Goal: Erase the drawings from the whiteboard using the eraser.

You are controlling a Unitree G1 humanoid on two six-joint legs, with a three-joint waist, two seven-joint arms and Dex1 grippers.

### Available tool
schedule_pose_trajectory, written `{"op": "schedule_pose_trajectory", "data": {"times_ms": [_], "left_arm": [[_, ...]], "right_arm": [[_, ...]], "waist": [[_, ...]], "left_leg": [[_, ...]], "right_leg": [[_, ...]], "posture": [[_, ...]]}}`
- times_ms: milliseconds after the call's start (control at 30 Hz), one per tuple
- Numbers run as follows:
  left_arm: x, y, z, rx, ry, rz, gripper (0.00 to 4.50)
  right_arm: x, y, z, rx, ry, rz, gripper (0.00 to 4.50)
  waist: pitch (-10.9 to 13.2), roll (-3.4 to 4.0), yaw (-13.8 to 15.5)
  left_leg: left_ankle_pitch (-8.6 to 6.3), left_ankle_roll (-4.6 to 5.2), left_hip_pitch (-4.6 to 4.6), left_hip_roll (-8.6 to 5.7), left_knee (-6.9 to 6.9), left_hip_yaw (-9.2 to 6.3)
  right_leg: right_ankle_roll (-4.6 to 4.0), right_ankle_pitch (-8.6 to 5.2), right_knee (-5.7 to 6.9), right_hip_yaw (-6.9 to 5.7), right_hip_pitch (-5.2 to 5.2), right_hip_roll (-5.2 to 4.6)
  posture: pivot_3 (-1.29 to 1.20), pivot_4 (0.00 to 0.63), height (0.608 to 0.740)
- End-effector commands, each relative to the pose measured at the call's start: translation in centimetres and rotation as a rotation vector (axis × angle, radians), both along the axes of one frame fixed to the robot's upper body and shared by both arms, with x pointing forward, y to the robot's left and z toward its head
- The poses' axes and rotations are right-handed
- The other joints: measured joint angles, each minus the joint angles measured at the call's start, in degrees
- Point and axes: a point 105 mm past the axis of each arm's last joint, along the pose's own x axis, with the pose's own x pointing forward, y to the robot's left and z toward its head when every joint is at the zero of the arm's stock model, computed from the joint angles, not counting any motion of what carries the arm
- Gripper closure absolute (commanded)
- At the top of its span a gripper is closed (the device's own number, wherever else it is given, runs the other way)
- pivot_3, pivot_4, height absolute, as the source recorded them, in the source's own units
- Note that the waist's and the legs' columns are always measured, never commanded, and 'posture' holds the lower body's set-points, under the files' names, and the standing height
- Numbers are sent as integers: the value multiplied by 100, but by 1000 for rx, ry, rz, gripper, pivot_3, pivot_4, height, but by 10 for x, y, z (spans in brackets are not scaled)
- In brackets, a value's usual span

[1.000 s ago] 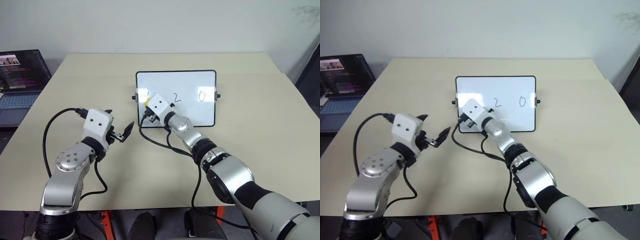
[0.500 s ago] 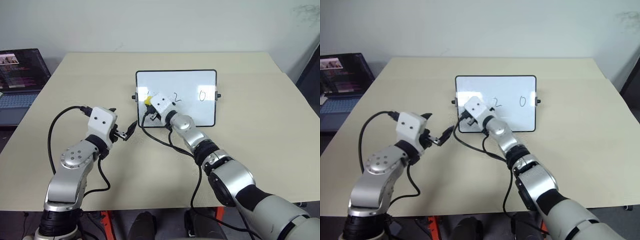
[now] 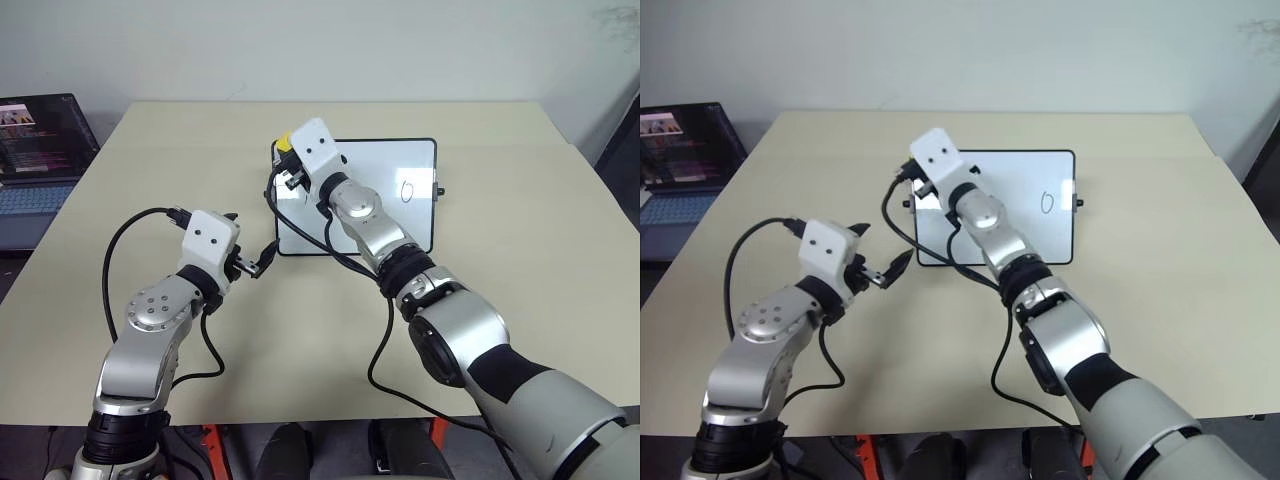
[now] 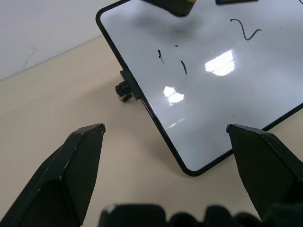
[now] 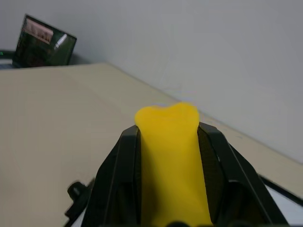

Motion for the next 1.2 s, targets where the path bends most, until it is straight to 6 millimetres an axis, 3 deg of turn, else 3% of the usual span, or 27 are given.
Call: {"op": "schedule_pose_trajectory", "data": {"times_ms": [33,367,733,1033,1200], "left_arm": [[-6,-1,16,11,-58,-4,0],[-11,-1,18,10,-58,16,0],[-13,2,20,11,-60,27,0],[-10,0,20,7,-62,20,0],[-7,-1,19,4,-62,10,0]], "right_arm": [[-2,7,15,5,-51,4,3220],[3,-2,-15,-92,-5,-43,3220],[-6,7,-51,-164,72,-4,3220],[-13,1,-87,-211,133,17,3220],[-16,-3,-97,-217,146,23,3220]], "waist": [[0,0,0],[0,0,-1],[-1,-1,-1],[-2,-2,-2],[-4,-5,-5]], "left_leg": [[0,0,-2,0,0,0],[2,-2,-36,0,2,-2],[2,-3,-35,0,6,-3],[3,-4,8,-2,10,-1],[3,-4,38,-4,9,1]], "right_leg": [[0,0,-1,-1,-1,0],[0,1,-2,-2,-30,0],[0,1,5,-3,-31,0],[-1,1,25,1,2,0],[-1,1,38,4,23,0]], "posture": [[0,150,740],[0,150,740],[0,150,740],[0,150,740],[0,150,740]]}}
